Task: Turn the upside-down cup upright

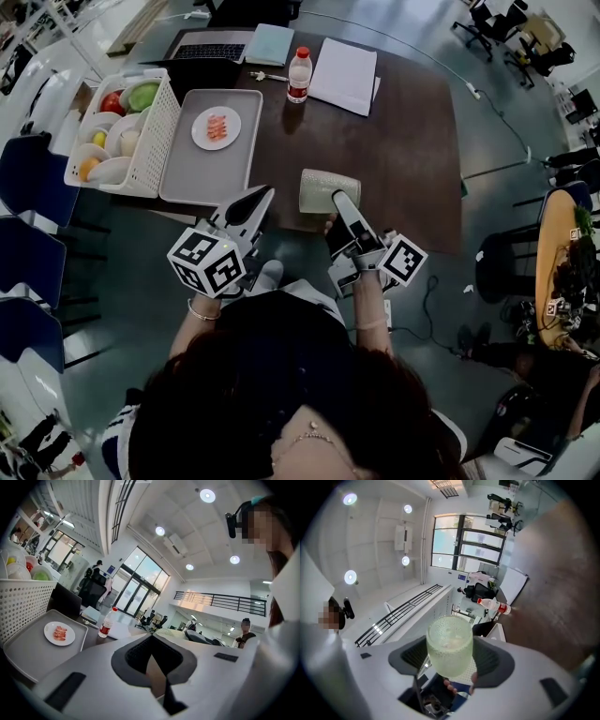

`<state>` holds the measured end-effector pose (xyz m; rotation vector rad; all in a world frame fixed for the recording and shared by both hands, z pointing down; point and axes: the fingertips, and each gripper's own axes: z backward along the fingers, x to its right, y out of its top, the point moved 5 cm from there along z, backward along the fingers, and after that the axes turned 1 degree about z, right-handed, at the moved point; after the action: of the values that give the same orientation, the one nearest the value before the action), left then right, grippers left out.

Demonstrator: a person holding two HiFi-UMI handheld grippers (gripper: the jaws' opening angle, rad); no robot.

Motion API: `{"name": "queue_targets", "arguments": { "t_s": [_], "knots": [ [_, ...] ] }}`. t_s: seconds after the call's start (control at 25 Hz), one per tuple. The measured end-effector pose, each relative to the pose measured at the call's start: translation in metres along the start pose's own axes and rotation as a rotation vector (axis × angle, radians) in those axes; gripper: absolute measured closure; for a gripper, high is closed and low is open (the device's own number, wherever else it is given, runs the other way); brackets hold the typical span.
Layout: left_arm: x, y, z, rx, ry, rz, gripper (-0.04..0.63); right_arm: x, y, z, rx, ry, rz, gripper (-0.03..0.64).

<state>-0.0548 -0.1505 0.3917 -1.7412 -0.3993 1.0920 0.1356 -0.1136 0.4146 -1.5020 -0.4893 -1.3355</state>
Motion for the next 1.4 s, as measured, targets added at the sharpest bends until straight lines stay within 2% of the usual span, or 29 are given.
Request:
{"name": "queue_targets", "arguments": {
  "t_s": [0.48, 0.92, 1.24, 1.4],
  "knots": [
    [0.006, 0.002, -0.001, 0.005, -0.043, 0.003, 0.594, 0.004, -0.007, 0.004, 0.015, 0.16, -0.278, 0.302],
    [0.008, 0.005, 0.001, 0.013, -0.095, 0.02, 0.59, 0.007, -0.008, 0.002, 0.016, 0.229, -0.377, 0.302],
    [0.008, 0.011, 0.006, 0.029, -0.165, 0.028, 0.508, 0.007, -0.01, 0.001, 0.005, 0.287, -0.43, 0.302],
    [0.014, 0.01, 0.006, 0.004, -0.203, 0.029, 0.458, 0.005, -0.01, 0.001, -0.002, 0.308, -0.437, 0.302]
  ]
}}
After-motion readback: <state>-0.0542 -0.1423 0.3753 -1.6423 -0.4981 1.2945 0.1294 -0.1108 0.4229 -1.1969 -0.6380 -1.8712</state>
